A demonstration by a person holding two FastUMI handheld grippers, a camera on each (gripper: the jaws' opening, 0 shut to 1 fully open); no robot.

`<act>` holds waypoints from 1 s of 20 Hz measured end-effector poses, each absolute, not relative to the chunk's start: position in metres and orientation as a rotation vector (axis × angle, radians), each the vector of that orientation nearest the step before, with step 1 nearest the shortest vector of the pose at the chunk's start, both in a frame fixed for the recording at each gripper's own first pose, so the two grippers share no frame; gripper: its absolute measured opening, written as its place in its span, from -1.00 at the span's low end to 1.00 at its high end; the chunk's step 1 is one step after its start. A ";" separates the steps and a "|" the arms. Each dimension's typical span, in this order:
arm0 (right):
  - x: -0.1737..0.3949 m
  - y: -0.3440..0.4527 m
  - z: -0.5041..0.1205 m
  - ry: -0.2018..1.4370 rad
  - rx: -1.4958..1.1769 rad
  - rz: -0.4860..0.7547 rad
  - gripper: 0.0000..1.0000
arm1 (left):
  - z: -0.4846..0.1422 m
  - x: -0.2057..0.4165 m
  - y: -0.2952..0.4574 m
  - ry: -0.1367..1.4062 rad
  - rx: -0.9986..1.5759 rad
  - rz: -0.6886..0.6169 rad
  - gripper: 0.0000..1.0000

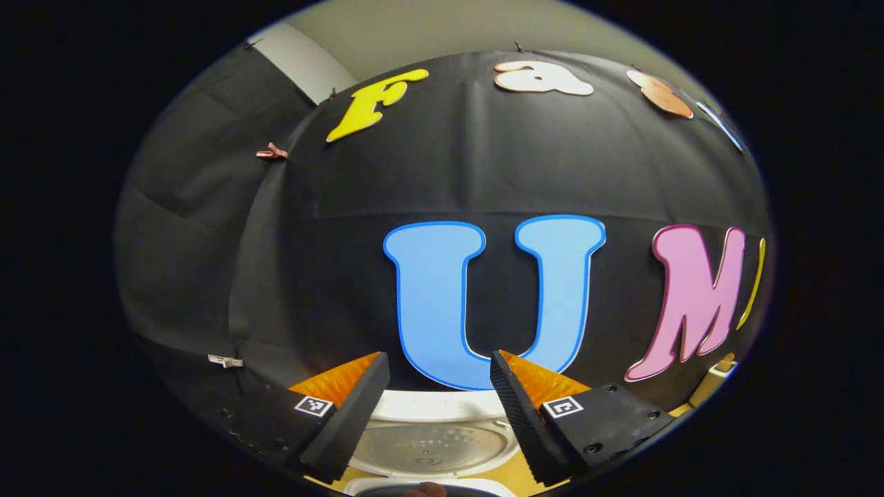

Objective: Close the left gripper, press the button to open the rice cooker; take a wooden spoon from the chopstick holder with the right hand, scoop a spoonful of rice and pour it into the rice cooker, then put the wooden spoon back into the chopstick holder.

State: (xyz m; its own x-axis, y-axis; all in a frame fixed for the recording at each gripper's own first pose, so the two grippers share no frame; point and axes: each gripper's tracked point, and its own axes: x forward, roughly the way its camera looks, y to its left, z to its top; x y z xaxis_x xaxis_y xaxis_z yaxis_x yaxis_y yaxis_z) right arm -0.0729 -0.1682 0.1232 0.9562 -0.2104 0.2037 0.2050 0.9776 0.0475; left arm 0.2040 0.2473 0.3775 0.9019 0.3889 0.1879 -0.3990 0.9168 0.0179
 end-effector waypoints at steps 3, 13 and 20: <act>-0.074 -0.169 0.125 -0.220 0.037 -0.209 0.35 | 0.377 0.230 0.253 -0.127 0.130 0.438 0.89; -0.087 -0.186 0.116 -0.198 0.063 -0.226 0.35 | 0.322 0.233 0.270 0.011 0.001 0.446 0.97; -0.085 -0.156 0.138 -0.214 0.066 -0.134 0.36 | 0.295 0.153 0.220 -0.008 0.031 0.367 1.00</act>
